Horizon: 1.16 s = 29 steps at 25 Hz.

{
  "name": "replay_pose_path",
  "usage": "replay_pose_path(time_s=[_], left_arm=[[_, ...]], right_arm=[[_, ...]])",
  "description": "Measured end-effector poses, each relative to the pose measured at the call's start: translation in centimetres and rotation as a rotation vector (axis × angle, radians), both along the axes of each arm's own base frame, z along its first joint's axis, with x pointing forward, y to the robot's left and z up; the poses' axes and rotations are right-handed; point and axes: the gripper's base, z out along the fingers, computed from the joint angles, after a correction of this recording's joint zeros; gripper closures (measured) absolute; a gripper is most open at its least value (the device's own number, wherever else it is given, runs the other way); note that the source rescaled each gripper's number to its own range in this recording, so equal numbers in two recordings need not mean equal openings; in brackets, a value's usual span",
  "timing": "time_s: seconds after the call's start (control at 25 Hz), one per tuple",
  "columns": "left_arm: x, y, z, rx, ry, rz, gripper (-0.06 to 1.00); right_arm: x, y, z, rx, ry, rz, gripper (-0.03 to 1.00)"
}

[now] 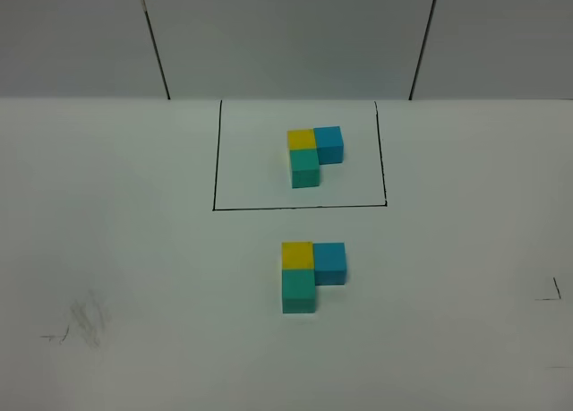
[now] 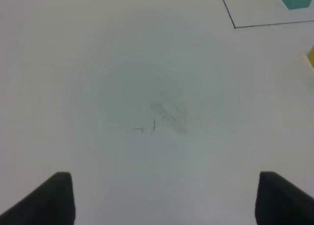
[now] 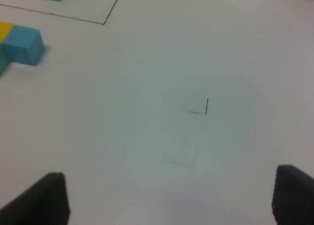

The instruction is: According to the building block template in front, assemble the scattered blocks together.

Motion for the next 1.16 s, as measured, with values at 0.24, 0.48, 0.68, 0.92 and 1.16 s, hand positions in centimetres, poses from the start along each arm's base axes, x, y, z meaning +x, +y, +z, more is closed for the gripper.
replay_pose_path(time_s=[0.24, 0.48, 0.68, 0.92, 1.16], left_arm=[[0.00, 0.00, 0.00, 0.000, 0.000, 0.000, 0.27], [0.00, 0.00, 0.00, 0.000, 0.000, 0.000, 0.27], [0.00, 0.00, 0.00, 0.000, 0.000, 0.000, 0.27], [0.00, 0.00, 0.00, 0.000, 0.000, 0.000, 0.27], [0.00, 0.00, 0.00, 0.000, 0.000, 0.000, 0.27]], right_arm=[[-0.07, 0.57, 0.04, 0.057, 0.004, 0.041, 0.24], [-0.06, 0.63, 0.05, 0.061, 0.004, 0.029, 0.24], [0.06, 0.82, 0.06, 0.069, 0.001, -0.085, 0.24], [0.10, 0.87, 0.06, 0.071, 0.000, -0.111, 0.24], [0.10, 0.87, 0.06, 0.071, 0.000, -0.111, 0.24]])
